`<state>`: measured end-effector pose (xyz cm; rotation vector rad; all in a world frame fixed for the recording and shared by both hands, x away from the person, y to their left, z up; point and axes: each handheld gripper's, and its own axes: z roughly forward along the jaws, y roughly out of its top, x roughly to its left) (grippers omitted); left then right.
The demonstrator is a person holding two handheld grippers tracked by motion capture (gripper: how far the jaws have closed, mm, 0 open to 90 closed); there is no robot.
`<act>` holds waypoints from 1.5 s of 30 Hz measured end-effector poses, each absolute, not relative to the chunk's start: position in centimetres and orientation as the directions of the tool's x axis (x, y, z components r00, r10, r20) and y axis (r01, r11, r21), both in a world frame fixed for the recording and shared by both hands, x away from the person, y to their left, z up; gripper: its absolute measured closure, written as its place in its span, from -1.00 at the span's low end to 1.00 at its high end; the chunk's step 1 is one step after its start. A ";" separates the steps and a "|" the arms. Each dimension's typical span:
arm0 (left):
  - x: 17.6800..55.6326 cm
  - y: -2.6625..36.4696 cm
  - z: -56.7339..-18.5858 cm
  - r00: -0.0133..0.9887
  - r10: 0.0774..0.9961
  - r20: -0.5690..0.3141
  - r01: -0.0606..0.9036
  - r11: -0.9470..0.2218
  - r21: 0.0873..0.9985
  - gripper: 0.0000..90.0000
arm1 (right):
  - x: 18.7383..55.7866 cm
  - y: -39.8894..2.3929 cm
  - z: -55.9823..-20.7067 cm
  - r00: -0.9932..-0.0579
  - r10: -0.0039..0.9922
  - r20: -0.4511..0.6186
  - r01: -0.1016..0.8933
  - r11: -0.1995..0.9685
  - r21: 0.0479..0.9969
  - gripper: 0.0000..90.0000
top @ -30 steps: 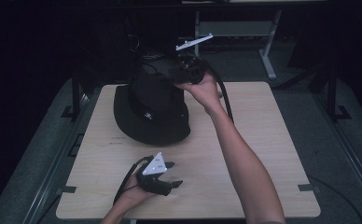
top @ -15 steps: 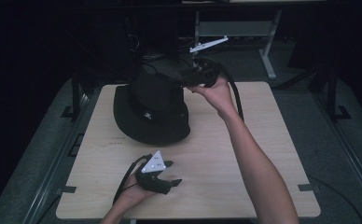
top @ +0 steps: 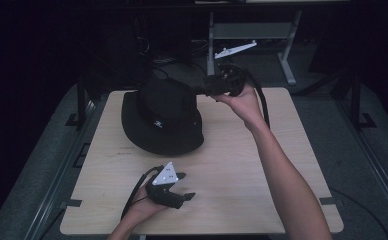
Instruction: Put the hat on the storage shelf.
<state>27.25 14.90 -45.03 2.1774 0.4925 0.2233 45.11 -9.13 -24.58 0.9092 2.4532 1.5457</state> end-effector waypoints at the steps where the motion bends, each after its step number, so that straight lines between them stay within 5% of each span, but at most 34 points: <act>1: 27.2 14.9 -45.0 0.905 0.424 -0.015 0.269 -0.544 0.795 -0.40 | 45.1 -9.2 -24.6 -0.818 0.532 0.216 0.425 0.307 0.852 -0.41; 45: 27.3 15.1 -45.2 0.894 0.447 -0.016 0.281 -0.532 0.799 -0.44 | 42.4 -16.1 -29.5 -0.778 0.565 0.274 0.497 0.288 0.818 -0.46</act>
